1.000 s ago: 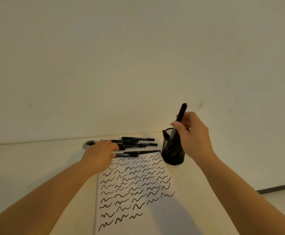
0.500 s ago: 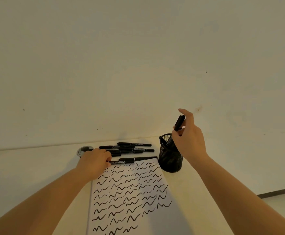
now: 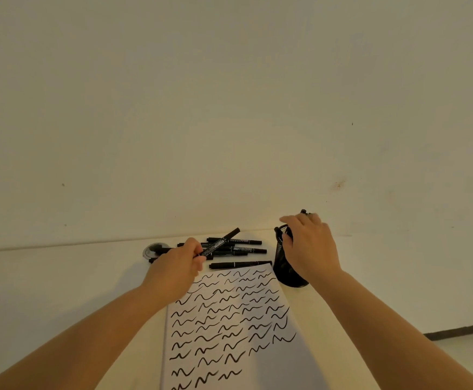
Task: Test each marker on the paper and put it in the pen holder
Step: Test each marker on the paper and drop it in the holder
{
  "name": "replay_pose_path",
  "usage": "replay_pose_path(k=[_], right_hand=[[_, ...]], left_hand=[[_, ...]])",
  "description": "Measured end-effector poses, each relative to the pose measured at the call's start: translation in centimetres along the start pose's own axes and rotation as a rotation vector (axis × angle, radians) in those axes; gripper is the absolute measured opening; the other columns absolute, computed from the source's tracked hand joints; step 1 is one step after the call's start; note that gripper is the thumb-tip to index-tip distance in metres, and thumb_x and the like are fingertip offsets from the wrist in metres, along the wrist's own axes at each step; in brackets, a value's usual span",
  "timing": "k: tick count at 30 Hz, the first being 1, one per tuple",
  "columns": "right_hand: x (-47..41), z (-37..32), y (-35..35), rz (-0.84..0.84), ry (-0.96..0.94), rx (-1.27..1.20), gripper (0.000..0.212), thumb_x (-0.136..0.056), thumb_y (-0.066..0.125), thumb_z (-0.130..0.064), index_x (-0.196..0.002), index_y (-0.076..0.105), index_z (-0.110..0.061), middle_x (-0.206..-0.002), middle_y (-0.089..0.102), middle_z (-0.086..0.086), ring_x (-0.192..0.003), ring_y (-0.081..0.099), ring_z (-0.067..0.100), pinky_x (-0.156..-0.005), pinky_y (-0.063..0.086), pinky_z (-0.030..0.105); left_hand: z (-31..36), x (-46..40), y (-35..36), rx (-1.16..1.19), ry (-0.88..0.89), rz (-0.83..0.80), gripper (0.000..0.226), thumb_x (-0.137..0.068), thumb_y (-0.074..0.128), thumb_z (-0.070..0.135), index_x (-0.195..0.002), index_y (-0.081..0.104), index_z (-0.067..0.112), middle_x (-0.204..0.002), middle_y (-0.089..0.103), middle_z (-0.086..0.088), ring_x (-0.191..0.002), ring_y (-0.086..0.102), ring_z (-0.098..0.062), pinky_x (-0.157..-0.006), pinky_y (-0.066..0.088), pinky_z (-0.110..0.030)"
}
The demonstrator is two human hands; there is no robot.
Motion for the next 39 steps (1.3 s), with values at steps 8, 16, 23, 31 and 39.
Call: replay_pose_path(k=[8, 16, 23, 31, 39], right_hand=[[4.3, -5.8, -1.2, -0.162, 0.199, -0.914, 0.014, -0.089, 0.048, -0.041, -0.084, 0.06, -0.035, -0.067, 0.06, -0.01, -0.056, 0.051, -0.003, -0.053, 0.041, 0.01], [8.8, -6.9, 0.1, -0.063, 0.507, -1.269, 0.024, -0.093, 0.046, -0.03, -0.081, 0.063, -0.019, -0.05, 0.06, -0.007, -0.048, 0.052, 0.001, -0.053, 0.042, 0.021], [10.4, -8.4, 0.5, -0.219, 0.46, -1.245, 0.023, -0.09, 0.052, -0.033, -0.076, 0.062, -0.017, -0.048, 0.058, -0.008, -0.045, 0.048, 0.0, -0.048, 0.039, 0.014], [11.4, -8.8, 0.3, -0.259, 0.473, -1.228, 0.033, -0.091, 0.05, -0.033, -0.068, 0.062, -0.014, -0.042, 0.052, -0.009, -0.041, 0.044, 0.001, -0.048, 0.037, 0.017], [11.6, -3.8, 0.1, 0.083, 0.88, -1.364, 0.033, -0.093, 0.048, -0.033, -0.067, 0.057, -0.014, -0.049, 0.045, -0.002, -0.043, 0.036, 0.011, -0.047, 0.03, 0.025]], left_hand=[[4.9, 4.2, -0.3, 0.457, 0.1, 0.028, 0.011, -0.095, 0.043, 0.023, -0.09, 0.047, 0.033, -0.075, 0.063, 0.009, -0.068, 0.058, 0.003, -0.067, 0.044, -0.014], [5.2, 8.3, 0.5, 0.294, 0.133, 0.075, 0.01, -0.091, 0.046, 0.037, -0.084, 0.052, 0.041, -0.065, 0.056, 0.012, -0.056, 0.048, 0.001, -0.052, 0.038, -0.013], [5.7, 10.0, 0.9, 0.096, 0.183, 0.059, 0.017, -0.094, 0.038, 0.04, -0.084, 0.049, 0.032, -0.061, 0.049, 0.011, -0.055, 0.045, -0.006, -0.052, 0.035, -0.021], [5.9, 11.2, 0.9, 0.272, 0.122, -0.023, 0.023, -0.093, 0.042, 0.034, -0.07, 0.048, 0.031, -0.054, 0.048, 0.007, -0.05, 0.041, -0.008, -0.054, 0.035, -0.03], [3.3, 12.9, -0.2, -0.054, 0.055, 0.17, 0.018, -0.093, 0.036, 0.043, -0.079, 0.04, 0.032, -0.054, 0.047, 0.01, -0.052, 0.047, -0.009, -0.047, 0.03, -0.024]])
Point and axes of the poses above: each hand's wrist, its own x-axis away from the middle knuckle, its own y-axis out of the palm, z = x × y, the point moved 3 cm from there along -x, towards the middle knuckle
